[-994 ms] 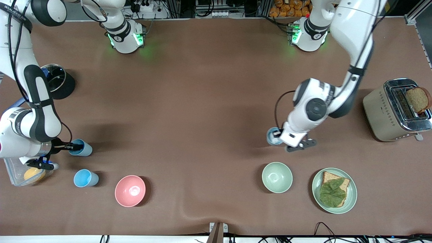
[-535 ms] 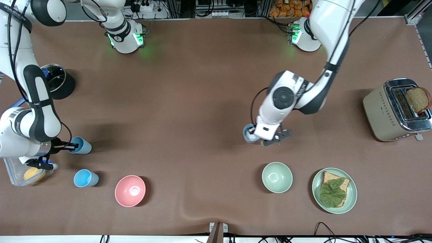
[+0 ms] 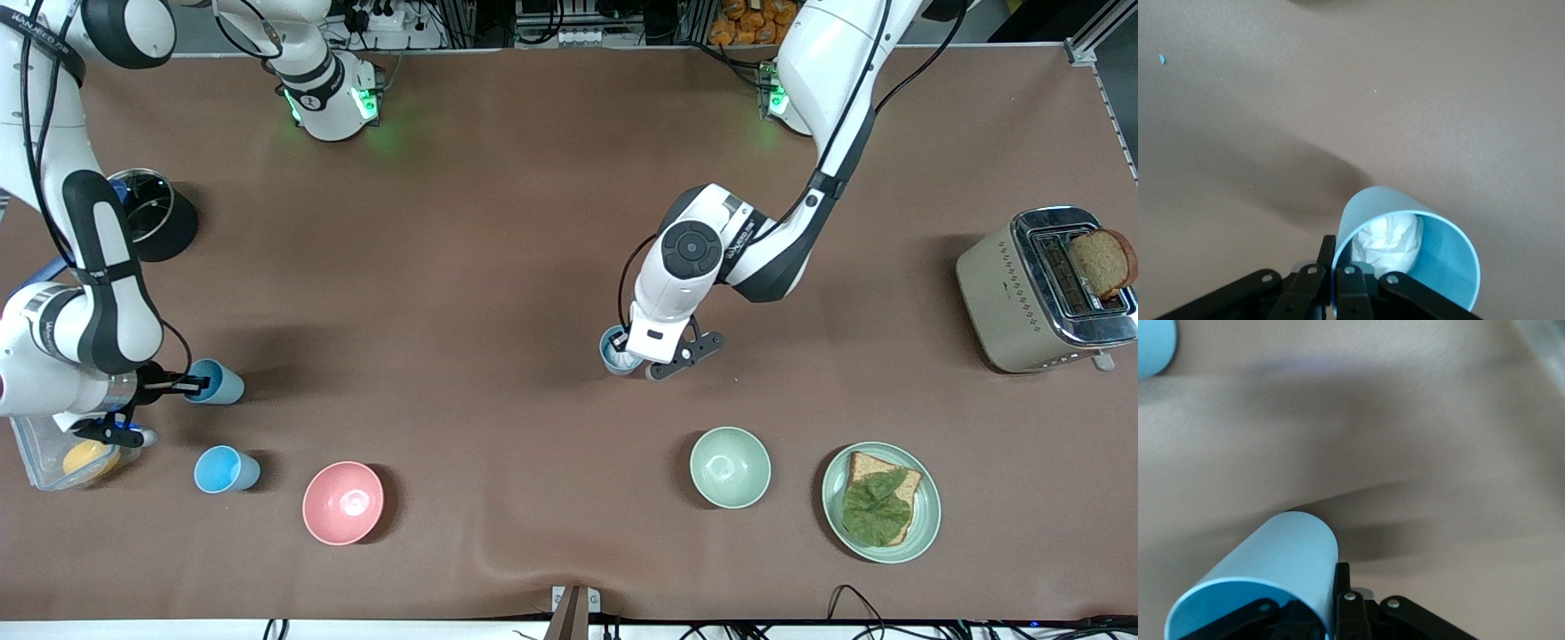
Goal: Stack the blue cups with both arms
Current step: 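Carry the blue cup with the left gripper toward the table middle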
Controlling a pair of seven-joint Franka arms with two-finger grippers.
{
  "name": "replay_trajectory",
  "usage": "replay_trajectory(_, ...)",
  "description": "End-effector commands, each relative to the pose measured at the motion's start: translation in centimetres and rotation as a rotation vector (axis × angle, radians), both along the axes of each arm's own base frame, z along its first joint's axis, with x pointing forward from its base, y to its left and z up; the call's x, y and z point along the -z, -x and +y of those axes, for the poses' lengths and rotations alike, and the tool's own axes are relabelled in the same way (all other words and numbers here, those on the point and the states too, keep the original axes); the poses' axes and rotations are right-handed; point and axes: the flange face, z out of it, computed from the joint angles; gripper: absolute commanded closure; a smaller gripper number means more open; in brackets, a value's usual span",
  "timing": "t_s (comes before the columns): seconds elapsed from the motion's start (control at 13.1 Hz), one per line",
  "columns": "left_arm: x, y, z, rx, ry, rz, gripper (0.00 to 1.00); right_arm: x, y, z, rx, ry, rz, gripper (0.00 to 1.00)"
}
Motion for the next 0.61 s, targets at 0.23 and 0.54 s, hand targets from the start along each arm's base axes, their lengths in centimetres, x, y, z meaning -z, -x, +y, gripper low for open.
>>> replay_trajectory(0.23, -0.1, 1.2, -6.6, -0.056, 0.066, 0.004, 1.00, -3.1, -0.3, 2.9, 0.023, -0.049, 0.015, 1.00)
replay_trajectory(0.54, 0.1, 1.8, -8.9, -0.063, 0.082, 0.002, 1.00, -5.1, -0.8, 3.8, 0.031, -0.046, 0.010, 1.00)
